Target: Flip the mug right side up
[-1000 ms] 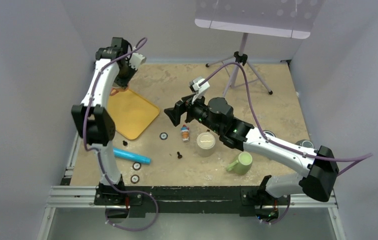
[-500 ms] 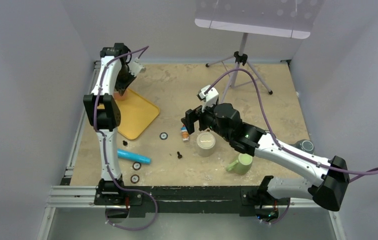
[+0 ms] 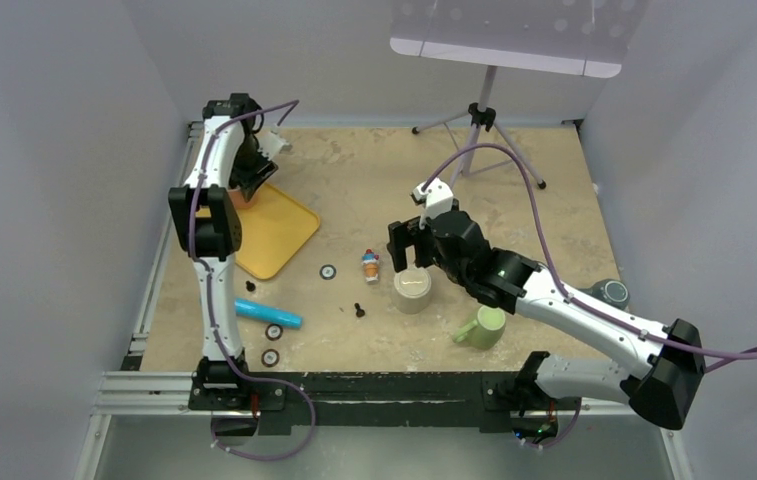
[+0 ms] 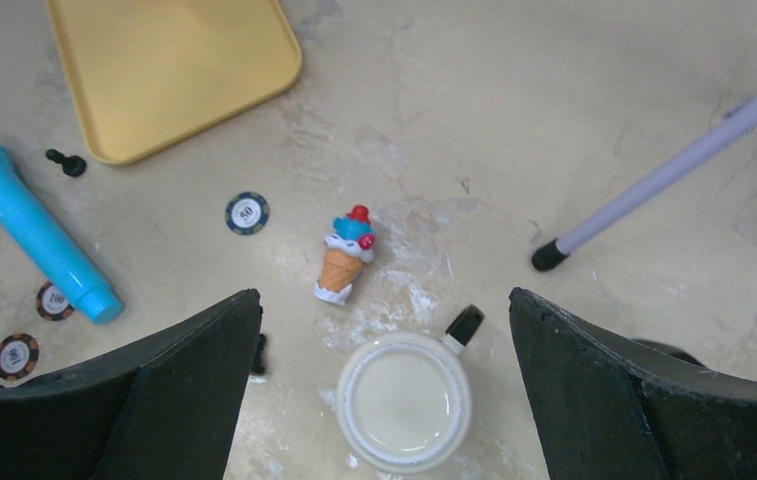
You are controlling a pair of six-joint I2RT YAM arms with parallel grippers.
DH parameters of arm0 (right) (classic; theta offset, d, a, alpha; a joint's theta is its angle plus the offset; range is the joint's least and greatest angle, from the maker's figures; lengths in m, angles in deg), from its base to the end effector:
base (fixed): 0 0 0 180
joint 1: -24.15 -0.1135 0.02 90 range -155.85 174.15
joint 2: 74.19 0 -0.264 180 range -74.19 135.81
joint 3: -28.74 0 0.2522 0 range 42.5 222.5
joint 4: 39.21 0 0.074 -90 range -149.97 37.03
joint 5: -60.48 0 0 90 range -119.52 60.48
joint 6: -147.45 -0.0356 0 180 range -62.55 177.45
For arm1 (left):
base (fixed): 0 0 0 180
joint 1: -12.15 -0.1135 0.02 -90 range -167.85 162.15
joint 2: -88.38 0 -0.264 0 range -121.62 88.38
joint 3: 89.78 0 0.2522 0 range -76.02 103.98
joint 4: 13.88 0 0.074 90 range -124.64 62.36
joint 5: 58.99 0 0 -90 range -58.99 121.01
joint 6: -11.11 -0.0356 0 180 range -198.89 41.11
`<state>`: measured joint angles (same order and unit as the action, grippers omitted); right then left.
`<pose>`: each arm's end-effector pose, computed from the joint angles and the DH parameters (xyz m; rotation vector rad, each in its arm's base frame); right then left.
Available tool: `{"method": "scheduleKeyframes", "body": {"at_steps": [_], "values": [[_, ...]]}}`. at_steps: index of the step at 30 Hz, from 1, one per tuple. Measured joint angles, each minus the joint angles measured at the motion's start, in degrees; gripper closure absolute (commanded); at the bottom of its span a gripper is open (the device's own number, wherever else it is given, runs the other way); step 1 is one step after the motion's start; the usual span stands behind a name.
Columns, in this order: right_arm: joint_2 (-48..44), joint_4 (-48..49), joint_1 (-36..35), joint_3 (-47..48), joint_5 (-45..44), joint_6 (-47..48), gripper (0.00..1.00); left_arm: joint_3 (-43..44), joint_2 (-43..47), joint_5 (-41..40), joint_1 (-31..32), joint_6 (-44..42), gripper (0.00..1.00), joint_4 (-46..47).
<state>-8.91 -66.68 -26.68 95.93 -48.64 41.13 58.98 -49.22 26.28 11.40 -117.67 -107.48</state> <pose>0.1725 0.1932 0.3153 -0.3913 1.9767 0.4172 0.4767 0.0092 0.2318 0.9825 2.8766 0.1861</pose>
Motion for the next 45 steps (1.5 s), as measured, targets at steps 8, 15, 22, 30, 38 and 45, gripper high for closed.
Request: {"method": "scheduleKeyframes", "body": {"at_steps": [8,15,22,30,38,45], "values": [[1.7,-1.73,9.64,-4.07,3.89,-8.66,0.02,-8.02,17.88,1.46,-0.09,1.27,0.28,5.49],[17.4,-4.2,12.81,4.09,6.32,-14.16,0.31,-21.79,40.06,6.29,1.31,4.35,0.25,10.14],[25.62,-14.97,12.81,10.75,5.31,-16.98,0.31,-47.69,58.03,13.92,2.67,5.84,0.25,16.26],[29.16,-20.85,12.92,11.08,8.24,-20.02,0.57,-58.73,69.0,21.11,2.71,5.57,0.25,19.56],[31.69,-19.63,12.81,10.08,14.23,-20.76,0.58,-59.87,71.01,24.96,2.73,5.01,0.25,20.5],[32.0,-23.32,9.66,11.91,17.31,-19.02,0.45,-60.41,73.22,26.03,2.73,4.63,0.25,19.82]]}}
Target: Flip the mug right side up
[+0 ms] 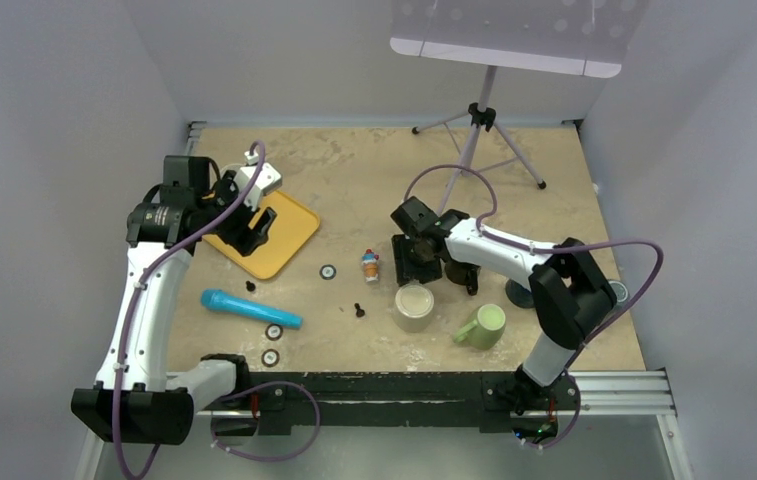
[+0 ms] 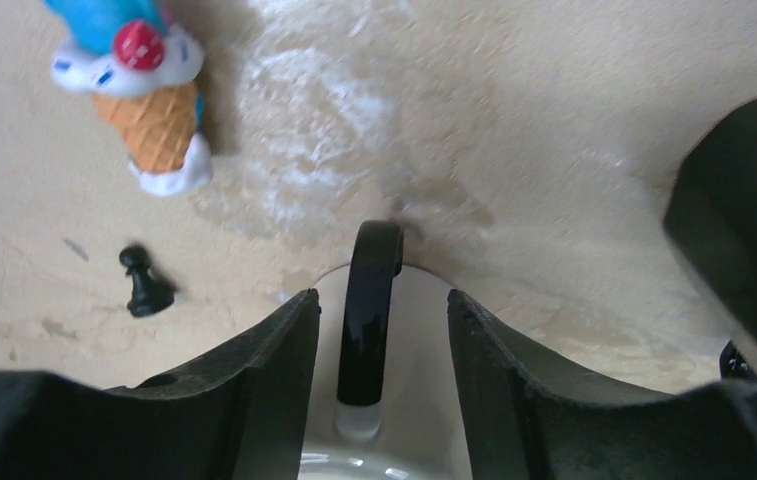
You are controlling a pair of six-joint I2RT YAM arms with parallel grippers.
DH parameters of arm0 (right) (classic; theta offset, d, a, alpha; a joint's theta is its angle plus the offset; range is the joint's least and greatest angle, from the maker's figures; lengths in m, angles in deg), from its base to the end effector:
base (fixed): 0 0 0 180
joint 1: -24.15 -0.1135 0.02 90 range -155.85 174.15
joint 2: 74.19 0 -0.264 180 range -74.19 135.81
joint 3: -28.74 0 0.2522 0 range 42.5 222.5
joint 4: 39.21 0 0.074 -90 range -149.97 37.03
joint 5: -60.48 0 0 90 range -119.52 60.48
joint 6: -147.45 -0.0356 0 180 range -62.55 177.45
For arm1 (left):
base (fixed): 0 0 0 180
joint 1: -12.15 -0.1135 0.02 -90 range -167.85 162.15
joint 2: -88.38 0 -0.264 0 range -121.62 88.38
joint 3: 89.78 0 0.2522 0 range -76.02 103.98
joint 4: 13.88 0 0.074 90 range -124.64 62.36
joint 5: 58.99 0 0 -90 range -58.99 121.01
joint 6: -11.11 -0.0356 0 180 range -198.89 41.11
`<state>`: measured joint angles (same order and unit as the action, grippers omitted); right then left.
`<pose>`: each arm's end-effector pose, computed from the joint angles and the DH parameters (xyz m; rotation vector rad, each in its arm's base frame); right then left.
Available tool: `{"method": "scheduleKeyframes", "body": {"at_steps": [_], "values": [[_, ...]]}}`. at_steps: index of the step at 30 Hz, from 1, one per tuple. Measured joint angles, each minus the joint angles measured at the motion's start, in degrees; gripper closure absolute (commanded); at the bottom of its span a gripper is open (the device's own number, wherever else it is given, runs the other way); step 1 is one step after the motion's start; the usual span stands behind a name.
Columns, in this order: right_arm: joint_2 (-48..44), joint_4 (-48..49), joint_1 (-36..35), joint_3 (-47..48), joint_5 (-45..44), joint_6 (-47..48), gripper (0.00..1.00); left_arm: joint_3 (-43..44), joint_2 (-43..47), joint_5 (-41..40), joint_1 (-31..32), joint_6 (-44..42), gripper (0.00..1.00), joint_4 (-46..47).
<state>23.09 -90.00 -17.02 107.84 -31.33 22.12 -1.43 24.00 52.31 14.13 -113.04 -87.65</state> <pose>0.2509 0.2180 0.1944 -0.1354 2.8165 0.2890 0.2049 -0.0200 0.3721 0.8881 2.1979 -0.1875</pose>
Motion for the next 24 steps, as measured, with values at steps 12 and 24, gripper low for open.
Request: {"method": "scheduleKeyframes", "body": {"at_steps": [12,24], "values": [[1.03,-7.78,-7.98,4.33,1.7,2.32,0.49,-0.59,1.7,1.33,0.0,-1.05,0.25,-1.44],[2.1,-7.93,-10.03,9.46,4.15,6.1,0.26,-2.34,2.32,2.1,0.0,-2.1,0.25,-1.68]]}}
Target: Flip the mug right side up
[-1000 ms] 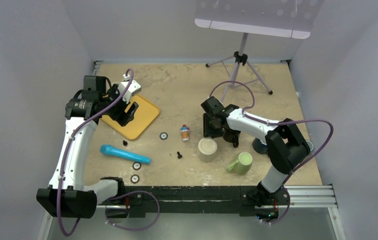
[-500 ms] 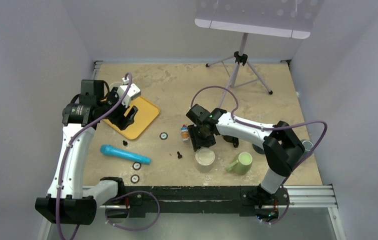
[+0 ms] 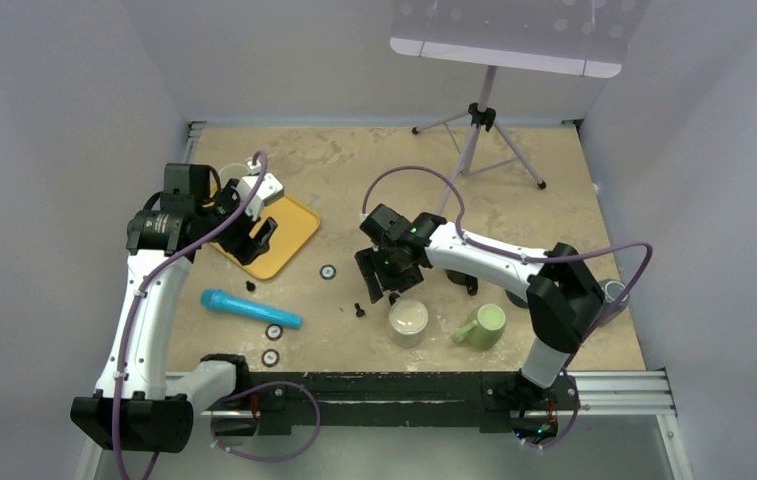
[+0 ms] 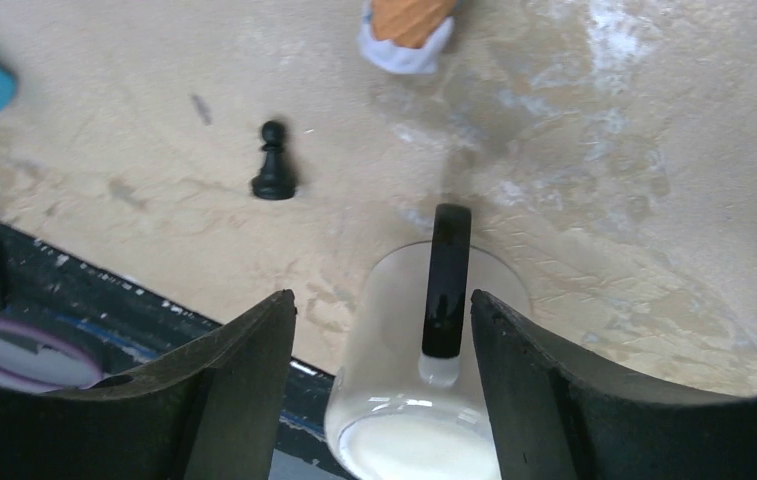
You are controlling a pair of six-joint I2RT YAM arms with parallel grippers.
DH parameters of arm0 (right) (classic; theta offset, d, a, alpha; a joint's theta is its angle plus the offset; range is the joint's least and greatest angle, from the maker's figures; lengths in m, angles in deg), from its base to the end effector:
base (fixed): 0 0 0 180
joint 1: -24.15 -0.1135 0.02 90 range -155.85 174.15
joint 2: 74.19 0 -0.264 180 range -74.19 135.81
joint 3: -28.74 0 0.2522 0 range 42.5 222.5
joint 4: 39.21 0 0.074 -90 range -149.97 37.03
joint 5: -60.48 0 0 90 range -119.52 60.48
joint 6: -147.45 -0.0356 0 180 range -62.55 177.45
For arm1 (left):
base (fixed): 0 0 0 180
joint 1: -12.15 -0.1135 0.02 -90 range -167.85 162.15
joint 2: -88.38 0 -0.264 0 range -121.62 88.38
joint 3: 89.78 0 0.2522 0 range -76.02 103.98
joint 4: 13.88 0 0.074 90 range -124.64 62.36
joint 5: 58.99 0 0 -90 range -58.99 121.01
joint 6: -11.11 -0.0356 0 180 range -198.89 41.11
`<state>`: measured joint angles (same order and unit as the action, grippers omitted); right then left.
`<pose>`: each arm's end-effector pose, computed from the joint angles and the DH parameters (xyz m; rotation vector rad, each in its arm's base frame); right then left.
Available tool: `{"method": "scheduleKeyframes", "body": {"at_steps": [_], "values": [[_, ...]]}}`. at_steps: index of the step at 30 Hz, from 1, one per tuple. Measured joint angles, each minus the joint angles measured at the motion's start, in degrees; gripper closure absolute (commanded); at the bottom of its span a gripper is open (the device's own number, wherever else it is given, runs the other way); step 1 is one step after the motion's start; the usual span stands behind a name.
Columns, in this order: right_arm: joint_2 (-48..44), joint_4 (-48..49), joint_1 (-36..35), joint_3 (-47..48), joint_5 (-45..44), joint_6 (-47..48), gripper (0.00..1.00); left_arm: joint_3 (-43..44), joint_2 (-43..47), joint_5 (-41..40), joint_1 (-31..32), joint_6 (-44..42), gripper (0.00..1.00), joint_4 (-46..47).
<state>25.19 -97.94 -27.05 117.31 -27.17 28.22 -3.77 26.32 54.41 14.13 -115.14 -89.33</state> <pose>0.2176 0.2729 0.2240 -0.5575 2.8162 0.3795 0.1926 -0.0208 0.3656 0.9411 2.1902 -0.2259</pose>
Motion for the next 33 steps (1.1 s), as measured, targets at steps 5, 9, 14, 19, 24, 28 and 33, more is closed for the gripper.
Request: {"method": "scheduleKeyframes", "body": {"at_steps": [5,9,14,19,24,28,33], "values": [[-1.79,-1.36,-0.66,1.16,-1.84,0.5,0.13,-1.18,0.33,-0.11,0.0,0.04,0.25,0.94],[-1.42,-4.52,-0.11,2.21,-4.57,0.0,0.14,-3.98,0.96,-0.5,0.0,0.24,0.26,2.38],[4.2,-7.02,-0.98,6.64,-5.84,2.75,0.37,-5.38,0.94,-0.83,0.04,0.2,0.26,3.15],[9.68,-8.72,-1.31,7.08,-4.92,5.6,0.39,-5.42,0.9,-1.09,0.04,0.17,0.26,3.85],[10.73,-9.31,-1.29,6.21,-4.31,7.41,0.96,-5.42,0.9,-1.07,0.04,0.26,0.26,3.76],[10.8,-9.64,-1.31,6.1,-5.09,8.68,1.0,-5.33,0.92,-0.94,0.04,0.76,0.26,3.32],[7.65,-8.85,-1.31,5.29,-7.34,9.42,1.0,-2.91,0.92,1.88,0.04,1.36,0.25,-0.26]]}}
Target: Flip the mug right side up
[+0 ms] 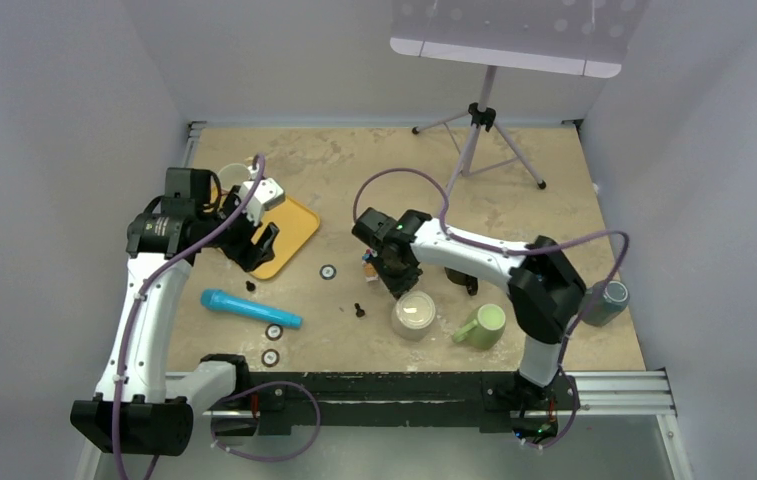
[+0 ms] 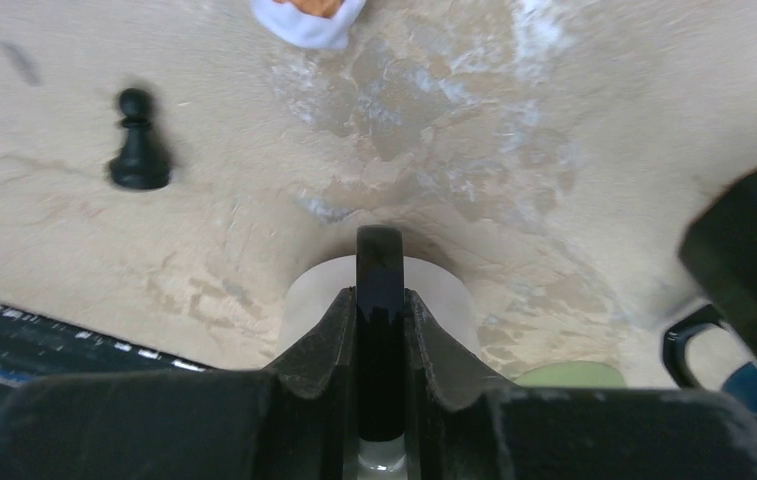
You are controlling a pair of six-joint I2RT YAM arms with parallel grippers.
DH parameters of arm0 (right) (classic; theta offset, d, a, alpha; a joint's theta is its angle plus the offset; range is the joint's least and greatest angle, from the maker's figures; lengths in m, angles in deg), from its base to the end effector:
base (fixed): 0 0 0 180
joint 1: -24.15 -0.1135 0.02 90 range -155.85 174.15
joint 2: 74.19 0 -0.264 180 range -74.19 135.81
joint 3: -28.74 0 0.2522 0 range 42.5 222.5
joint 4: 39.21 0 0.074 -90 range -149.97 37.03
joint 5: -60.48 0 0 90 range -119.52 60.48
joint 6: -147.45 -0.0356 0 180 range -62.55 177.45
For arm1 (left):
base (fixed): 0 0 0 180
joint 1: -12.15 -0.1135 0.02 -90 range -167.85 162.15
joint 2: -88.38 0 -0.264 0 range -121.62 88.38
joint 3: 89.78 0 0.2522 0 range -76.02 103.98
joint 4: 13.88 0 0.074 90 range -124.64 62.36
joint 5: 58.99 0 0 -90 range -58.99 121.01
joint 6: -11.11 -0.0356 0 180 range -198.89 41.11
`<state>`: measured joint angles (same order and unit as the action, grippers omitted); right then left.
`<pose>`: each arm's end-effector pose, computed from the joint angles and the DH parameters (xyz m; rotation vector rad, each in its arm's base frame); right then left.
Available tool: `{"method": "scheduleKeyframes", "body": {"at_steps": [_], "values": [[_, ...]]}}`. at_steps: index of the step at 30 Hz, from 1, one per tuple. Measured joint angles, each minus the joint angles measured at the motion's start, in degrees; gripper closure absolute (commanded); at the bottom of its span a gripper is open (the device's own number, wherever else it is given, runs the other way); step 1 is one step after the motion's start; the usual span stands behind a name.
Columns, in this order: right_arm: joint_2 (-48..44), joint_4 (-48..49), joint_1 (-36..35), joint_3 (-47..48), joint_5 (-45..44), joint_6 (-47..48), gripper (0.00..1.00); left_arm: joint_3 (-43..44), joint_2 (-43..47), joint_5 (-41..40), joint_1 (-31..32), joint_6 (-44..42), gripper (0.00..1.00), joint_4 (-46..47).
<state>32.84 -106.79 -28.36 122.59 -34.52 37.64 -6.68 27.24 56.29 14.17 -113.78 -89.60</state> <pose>0.2218 0.2841 0.2004 -0.8232 2.8431 0.0368 0.1886 -0.0219 0.3534 0.9277 2.2229 -0.2943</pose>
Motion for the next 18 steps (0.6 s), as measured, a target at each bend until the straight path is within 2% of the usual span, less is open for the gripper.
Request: {"method": "scheduleKeyframes", "body": {"at_steps": [4,6,10,12,15,18], "values": [[-11.56,2.4,0.02,-0.33,-0.85,0.59,1.0,6.67,0.09,7.65,0.0,-0.13,0.23,-6.05],[-21.42,7.63,0.02,-1.44,-1.05,0.68,1.0,9.86,0.42,12.04,0.0,0.17,0.2,-8.11],[-41.38,27.15,0.02,-8.81,-0.2,0.79,1.0,15.89,1.81,22.4,0.0,2.89,0.1,-10.19],[-47.93,37.33,0.02,-12.98,0.28,0.83,1.0,18.84,1.92,27.98,0.0,5.88,0.06,-9.86],[-51.98,50.47,0.02,-16.52,1.57,1.07,1.0,21.55,2.01,35.65,0.61,13.31,0.05,-5.73],[-50.82,61.09,0.02,-18.12,3.17,1.05,1.0,22.08,1.77,39.15,3.96,21.35,0.06,0.46]]}}
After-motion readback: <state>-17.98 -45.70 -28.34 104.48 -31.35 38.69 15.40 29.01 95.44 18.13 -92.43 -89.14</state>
